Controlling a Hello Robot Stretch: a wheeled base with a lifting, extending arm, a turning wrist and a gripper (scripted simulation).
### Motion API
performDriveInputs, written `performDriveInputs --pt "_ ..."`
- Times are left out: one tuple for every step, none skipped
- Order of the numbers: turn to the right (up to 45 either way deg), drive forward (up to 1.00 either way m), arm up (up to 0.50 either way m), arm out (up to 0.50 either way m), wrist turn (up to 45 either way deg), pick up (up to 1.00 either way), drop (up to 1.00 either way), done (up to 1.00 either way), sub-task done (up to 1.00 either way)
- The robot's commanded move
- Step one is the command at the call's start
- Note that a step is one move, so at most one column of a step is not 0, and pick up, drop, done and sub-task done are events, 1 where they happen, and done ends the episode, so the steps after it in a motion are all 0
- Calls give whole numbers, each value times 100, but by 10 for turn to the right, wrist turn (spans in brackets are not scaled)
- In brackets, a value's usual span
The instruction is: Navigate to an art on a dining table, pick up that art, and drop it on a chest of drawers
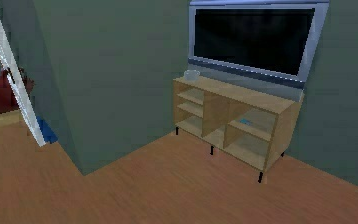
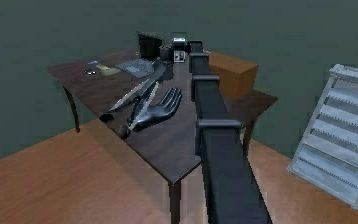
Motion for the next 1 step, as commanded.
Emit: performDriveInputs --pt "0 0 0 0 450 0 0 0 0"
